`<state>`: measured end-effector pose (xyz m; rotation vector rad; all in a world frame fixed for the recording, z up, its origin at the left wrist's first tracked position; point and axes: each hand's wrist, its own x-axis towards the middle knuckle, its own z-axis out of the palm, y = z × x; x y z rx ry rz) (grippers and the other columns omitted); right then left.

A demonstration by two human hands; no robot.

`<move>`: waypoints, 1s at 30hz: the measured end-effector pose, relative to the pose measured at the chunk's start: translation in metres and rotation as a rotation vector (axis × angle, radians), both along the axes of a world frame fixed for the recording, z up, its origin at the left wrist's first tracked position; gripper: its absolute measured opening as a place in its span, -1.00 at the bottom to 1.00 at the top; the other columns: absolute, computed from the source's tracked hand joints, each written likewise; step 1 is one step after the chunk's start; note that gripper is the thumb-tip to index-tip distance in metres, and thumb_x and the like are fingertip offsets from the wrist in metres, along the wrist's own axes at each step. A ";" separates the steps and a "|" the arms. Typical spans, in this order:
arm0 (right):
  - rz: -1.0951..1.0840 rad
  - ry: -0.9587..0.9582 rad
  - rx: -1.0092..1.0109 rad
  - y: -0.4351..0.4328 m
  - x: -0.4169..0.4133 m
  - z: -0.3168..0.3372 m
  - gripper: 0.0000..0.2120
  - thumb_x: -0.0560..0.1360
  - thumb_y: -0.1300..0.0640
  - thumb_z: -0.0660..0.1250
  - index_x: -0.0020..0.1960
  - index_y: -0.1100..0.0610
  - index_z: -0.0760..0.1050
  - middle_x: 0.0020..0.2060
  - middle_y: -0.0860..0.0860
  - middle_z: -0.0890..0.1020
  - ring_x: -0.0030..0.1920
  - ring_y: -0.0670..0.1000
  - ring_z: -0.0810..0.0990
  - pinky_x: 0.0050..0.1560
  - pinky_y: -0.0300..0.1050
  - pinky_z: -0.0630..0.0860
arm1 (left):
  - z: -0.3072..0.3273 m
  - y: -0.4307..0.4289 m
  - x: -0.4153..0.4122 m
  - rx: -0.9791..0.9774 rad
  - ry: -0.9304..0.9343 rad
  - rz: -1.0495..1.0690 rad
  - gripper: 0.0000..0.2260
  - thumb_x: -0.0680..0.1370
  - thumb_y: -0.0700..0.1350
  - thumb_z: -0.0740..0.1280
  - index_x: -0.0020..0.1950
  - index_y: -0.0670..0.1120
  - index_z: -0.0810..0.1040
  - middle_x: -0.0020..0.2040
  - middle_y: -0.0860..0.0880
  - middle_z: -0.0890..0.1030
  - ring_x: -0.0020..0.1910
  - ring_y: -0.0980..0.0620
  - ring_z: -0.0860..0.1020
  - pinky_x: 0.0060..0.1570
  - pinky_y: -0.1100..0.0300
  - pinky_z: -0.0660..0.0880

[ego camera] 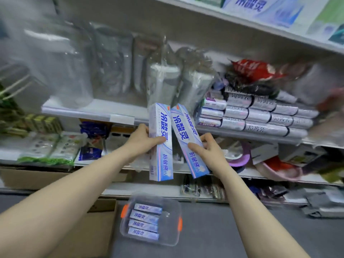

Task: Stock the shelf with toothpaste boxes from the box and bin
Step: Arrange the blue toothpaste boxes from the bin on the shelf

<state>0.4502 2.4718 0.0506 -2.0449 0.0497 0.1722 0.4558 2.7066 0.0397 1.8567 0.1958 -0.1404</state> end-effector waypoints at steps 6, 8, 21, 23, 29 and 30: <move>-0.048 -0.189 -0.001 -0.017 -0.007 0.063 -0.75 0.48 0.07 0.46 -0.08 0.08 0.37 -0.16 -0.03 0.66 -0.28 -0.11 0.63 -0.28 -0.23 0.48 | 0.067 -0.012 0.004 0.037 -0.135 -0.061 -0.45 0.20 0.21 0.50 0.04 0.00 0.40 -0.03 0.03 0.59 -0.03 0.01 0.62 -0.02 -0.07 0.58; -0.060 -0.224 -0.001 -0.022 -0.007 0.087 -0.76 0.49 0.06 0.45 -0.07 0.08 0.38 -0.14 0.01 0.67 -0.29 -0.08 0.65 -0.30 -0.22 0.50 | 0.091 -0.017 0.007 0.032 -0.189 -0.067 -0.47 0.22 0.20 0.51 0.03 0.00 0.41 -0.02 0.00 0.60 -0.03 0.00 0.62 0.00 -0.09 0.58; -0.101 -0.528 -0.165 -0.065 0.021 0.208 -0.83 0.46 -0.04 0.45 -0.02 -0.01 0.53 -0.14 -0.11 0.68 -0.18 -0.07 0.66 -0.13 -0.02 0.58 | 0.218 -0.046 0.030 -0.042 -0.397 -0.123 -0.39 0.15 0.23 0.49 0.03 -0.05 0.38 0.01 -0.05 0.59 -0.01 -0.04 0.64 -0.05 -0.18 0.60; -0.100 -0.602 -0.251 -0.076 0.032 0.227 -0.82 0.46 -0.04 0.43 0.03 -0.03 0.55 -0.10 -0.13 0.66 -0.17 -0.13 0.61 -0.13 -0.13 0.52 | 0.231 -0.052 0.037 -0.054 -0.449 -0.084 -0.36 0.09 0.26 0.48 0.01 -0.05 0.39 0.01 -0.06 0.60 -0.01 -0.05 0.64 -0.01 -0.19 0.59; -0.075 -0.749 -0.443 -0.114 0.078 0.283 -0.75 0.50 -0.01 0.40 0.13 0.07 0.60 -0.05 0.04 0.64 -0.07 0.09 0.58 -0.08 -0.03 0.46 | 0.258 -0.083 0.060 -0.031 -0.477 -0.083 -0.31 0.08 0.27 0.49 0.07 -0.03 0.42 0.05 -0.02 0.61 0.00 -0.04 0.65 0.03 -0.16 0.59; -0.067 -0.760 -0.480 -0.117 0.086 0.291 -0.75 0.50 -0.01 0.39 0.12 0.09 0.60 -0.06 0.07 0.64 -0.07 0.12 0.58 -0.07 0.01 0.47 | 0.259 -0.087 0.061 -0.047 -0.474 -0.076 -0.30 0.07 0.26 0.50 0.08 -0.04 0.42 0.06 -0.04 0.60 0.01 -0.04 0.65 0.03 -0.15 0.59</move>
